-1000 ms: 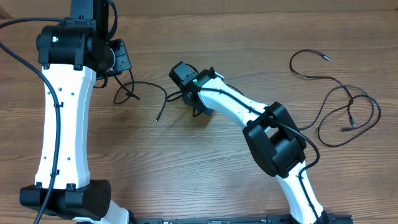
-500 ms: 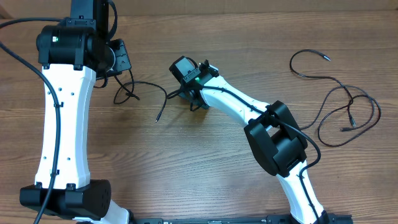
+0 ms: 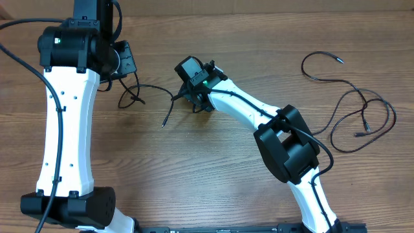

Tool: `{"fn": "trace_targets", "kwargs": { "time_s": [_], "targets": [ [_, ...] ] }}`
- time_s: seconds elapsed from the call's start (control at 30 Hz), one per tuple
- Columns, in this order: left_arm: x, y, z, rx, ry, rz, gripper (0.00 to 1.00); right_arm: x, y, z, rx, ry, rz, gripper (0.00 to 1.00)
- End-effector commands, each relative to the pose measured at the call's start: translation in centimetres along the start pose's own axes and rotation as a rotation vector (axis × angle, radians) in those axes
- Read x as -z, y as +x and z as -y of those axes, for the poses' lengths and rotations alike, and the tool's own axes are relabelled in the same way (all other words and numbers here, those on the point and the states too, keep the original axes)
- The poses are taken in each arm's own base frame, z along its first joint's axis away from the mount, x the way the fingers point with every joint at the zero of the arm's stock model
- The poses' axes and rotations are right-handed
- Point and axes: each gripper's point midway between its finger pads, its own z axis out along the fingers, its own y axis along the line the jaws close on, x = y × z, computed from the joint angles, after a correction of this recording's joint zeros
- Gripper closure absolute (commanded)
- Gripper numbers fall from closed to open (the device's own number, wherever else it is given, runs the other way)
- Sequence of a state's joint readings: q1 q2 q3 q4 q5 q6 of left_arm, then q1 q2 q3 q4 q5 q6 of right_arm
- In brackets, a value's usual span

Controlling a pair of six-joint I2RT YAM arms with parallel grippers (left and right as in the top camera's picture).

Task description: Untangle cables

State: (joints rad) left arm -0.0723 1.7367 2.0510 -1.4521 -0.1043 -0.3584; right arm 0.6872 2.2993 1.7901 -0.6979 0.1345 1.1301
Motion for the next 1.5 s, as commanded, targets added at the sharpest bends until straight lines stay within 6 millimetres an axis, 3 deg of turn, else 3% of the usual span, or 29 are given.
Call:
{"fn": "trace_targets", "kwargs": {
  "time_s": [0.0, 0.2, 0.27, 0.43, 0.57, 1.03, 1.47],
  "targets": [
    [0.1, 0.1, 0.0, -0.023, 0.004, -0.002, 0.96, -0.5, 0.5, 0.6, -0.076, 0.014, -0.007, 0.32],
    [0.1, 0.2, 0.0, -0.023, 0.004, -0.003, 0.96, -1.2, 0.9, 1.3, -0.180, 0.018, -0.008, 0.39],
    [0.1, 0.1, 0.0, -0.023, 0.004, -0.003, 0.96, -1.4, 0.8, 1.0, -0.194, 0.002, -0.004, 0.44],
    [0.1, 0.2, 0.0, -0.023, 0.004, -0.004, 0.96, -1.3, 0.8, -0.3, -0.195, -0.051, 0.003, 0.47],
    [0.1, 0.2, 0.0, -0.024, 0.003, -0.007, 0.96, -1.2, 1.2, -0.6, -0.220, -0.053, 0.000, 0.60],
    [0.1, 0.3, 0.0, -0.024, 0.002, -0.009, 0.96, -1.2, 1.3, -0.4, -0.221, -0.048, -0.001, 0.82],
    [0.1, 0.4, -0.1, -0.024, 0.001, -0.012, 0.96, -1.0, 0.8, 1.6, -0.204, 0.039, 0.033, 0.95]
  ]
}}
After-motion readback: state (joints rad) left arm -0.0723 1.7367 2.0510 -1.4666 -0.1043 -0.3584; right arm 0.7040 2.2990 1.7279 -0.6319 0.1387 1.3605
